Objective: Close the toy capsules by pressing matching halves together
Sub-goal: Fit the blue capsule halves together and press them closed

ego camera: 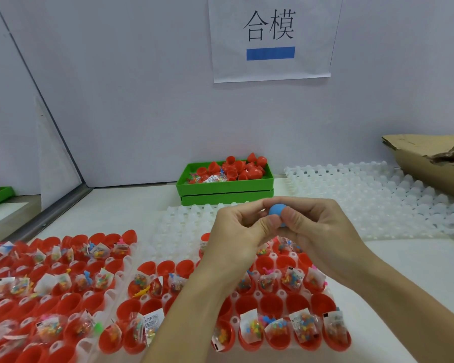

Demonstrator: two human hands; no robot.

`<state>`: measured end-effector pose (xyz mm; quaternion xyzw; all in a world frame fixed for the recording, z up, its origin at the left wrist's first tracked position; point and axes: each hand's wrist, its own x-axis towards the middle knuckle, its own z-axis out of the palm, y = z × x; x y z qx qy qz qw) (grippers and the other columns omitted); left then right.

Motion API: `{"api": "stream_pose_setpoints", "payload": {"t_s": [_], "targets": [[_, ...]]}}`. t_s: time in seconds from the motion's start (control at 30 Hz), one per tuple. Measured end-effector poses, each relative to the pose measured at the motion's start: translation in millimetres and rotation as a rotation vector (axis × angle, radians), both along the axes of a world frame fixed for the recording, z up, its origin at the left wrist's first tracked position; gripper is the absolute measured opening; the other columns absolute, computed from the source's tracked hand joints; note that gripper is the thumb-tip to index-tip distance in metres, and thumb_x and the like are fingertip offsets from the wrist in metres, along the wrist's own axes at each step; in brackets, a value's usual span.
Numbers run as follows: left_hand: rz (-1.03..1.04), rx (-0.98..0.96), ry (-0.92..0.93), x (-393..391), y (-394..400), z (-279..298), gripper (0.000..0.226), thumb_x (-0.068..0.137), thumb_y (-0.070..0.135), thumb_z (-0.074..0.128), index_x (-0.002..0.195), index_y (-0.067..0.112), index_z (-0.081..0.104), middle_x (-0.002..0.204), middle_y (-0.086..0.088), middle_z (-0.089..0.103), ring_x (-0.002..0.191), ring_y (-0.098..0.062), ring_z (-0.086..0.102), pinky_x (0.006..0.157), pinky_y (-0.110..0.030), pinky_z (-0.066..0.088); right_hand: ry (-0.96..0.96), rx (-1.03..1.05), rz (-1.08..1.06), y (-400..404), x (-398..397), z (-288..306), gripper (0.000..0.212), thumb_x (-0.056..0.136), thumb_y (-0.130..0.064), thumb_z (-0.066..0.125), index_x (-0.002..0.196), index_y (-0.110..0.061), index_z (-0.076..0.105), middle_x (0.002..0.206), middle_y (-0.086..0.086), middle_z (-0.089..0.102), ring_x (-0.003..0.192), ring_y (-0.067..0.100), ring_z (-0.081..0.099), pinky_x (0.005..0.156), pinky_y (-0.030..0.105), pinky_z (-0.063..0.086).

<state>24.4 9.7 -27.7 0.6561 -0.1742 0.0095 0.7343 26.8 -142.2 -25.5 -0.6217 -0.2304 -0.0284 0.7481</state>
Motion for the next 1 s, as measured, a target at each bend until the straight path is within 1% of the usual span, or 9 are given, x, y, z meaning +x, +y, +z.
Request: {"api": "stream_pose_setpoints", "payload": {"t_s": [0.1, 0.2, 0.33, 0.43, 0.57, 0.67, 0.8, 0.9, 1.0], "targets": [[0.035, 0.022, -0.023, -2.1, -2.6, -0.9, 0.024, 0.089, 0.01, 0.065, 0.111, 0.019, 0.073, 0.099, 0.0, 0.077, 0.096, -0.016, 0.073, 0.081, -0.023, 0.058, -0.042, -0.051, -0.046, 0.5, -0.6, -0.9, 0.023, 0.083, -0.024, 0.062, 0.099, -0.023, 0.078, 0.1, 0.01, 0.076, 0.099, 0.026, 0.073, 0.085, 0.035, 0.059], [0.049, 0.043, -0.035, -3.1, -2.8, -1.4, 0.026, 0.089, 0.011, 0.067, 0.112, 0.018, 0.072, 0.098, 0.001, 0.077, 0.094, -0.015, 0.074, 0.077, -0.02, 0.057, -0.063, -0.071, -0.06, -0.2, -1.3, -0.6, 0.023, 0.083, -0.021, 0.061, 0.098, -0.024, 0.078, 0.099, 0.008, 0.077, 0.097, 0.026, 0.073, 0.084, 0.036, 0.06], [0.036, 0.054, -0.041, -3.0, -3.3, -1.8, 0.027, 0.088, 0.011, 0.067, 0.113, 0.021, 0.072, 0.1, 0.002, 0.077, 0.097, -0.016, 0.073, 0.083, -0.025, 0.058, -0.084, -0.11, -0.083, -3.9, 0.8, 0.1, 0.021, 0.087, -0.004, 0.061, 0.103, -0.011, 0.075, 0.098, 0.009, 0.077, 0.096, 0.026, 0.073, 0.086, 0.039, 0.059], [-0.013, 0.056, -0.013, -2.4, -2.3, 0.1, 0.032, 0.087, 0.016, 0.068, 0.119, 0.017, 0.069, 0.108, 0.0, 0.075, 0.104, -0.018, 0.071, 0.091, -0.031, 0.056, -0.113, -0.144, -0.036, -9.4, -0.3, 6.7, 0.022, 0.082, -0.011, 0.065, 0.102, -0.013, 0.075, 0.098, 0.008, 0.077, 0.096, 0.024, 0.073, 0.087, 0.035, 0.059], [-0.116, -0.062, 0.133, -1.0, -0.2, 3.1, 0.036, 0.092, 0.014, 0.065, 0.128, 0.014, 0.062, 0.12, -0.008, 0.07, 0.111, -0.023, 0.068, 0.094, -0.038, 0.056, -0.139, -0.258, -0.182, -20.0, 2.2, 11.2, 0.034, 0.075, -0.02, 0.075, 0.108, -0.025, 0.073, 0.106, -0.006, 0.076, 0.103, 0.012, 0.07, 0.091, 0.033, 0.058], [-0.095, -0.164, 0.242, -0.5, -0.3, 5.6, 0.028, 0.099, 0.015, 0.056, 0.124, 0.003, 0.06, 0.108, -0.017, 0.073, 0.102, -0.027, 0.071, 0.081, -0.035, 0.059, -0.301, -0.499, -0.318, -18.3, 1.0, 9.9, 0.049, 0.074, -0.02, 0.082, 0.119, -0.035, 0.067, 0.118, -0.019, 0.069, 0.117, -0.001, 0.059, 0.094, 0.029, 0.053], [-0.101, -0.151, 0.259, 0.0, 0.1, 4.5, 0.028, 0.097, 0.017, 0.055, 0.113, -0.003, 0.065, 0.095, -0.015, 0.075, 0.092, -0.024, 0.074, 0.072, -0.029, 0.059, -0.416, -0.633, -0.315, -9.1, -1.4, 3.4, 0.061, 0.075, -0.021, 0.083, 0.13, -0.035, 0.059, 0.122, -0.025, 0.063, 0.116, -0.006, 0.057, 0.095, 0.021, 0.05], [-0.139, -0.259, 0.308, -1.1, 0.8, 7.0, 0.03, 0.101, 0.014, 0.046, 0.117, -0.007, 0.061, 0.093, -0.019, 0.074, 0.086, -0.024, 0.074, 0.07, -0.027, 0.059, -0.376, -0.567, -0.264, -8.1, -1.4, 2.9, 0.064, 0.073, -0.016, 0.084, 0.128, -0.034, 0.058, 0.123, -0.022, 0.064, 0.117, -0.002, 0.058, 0.095, 0.024, 0.052], [-0.211, -0.385, 0.36, -3.5, -1.7, 7.4, 0.035, 0.103, 0.015, 0.04, 0.123, -0.008, 0.057, 0.105, -0.026, 0.07, 0.094, -0.029, 0.072, 0.078, -0.032, 0.06, -0.349, -0.441, -0.269, -8.1, -3.0, 3.8, 0.055, 0.074, -0.009, 0.083, 0.118, -0.035, 0.062, 0.112, -0.013, 0.07, 0.11, 0.009, 0.064, 0.09, 0.033, 0.055]]}}
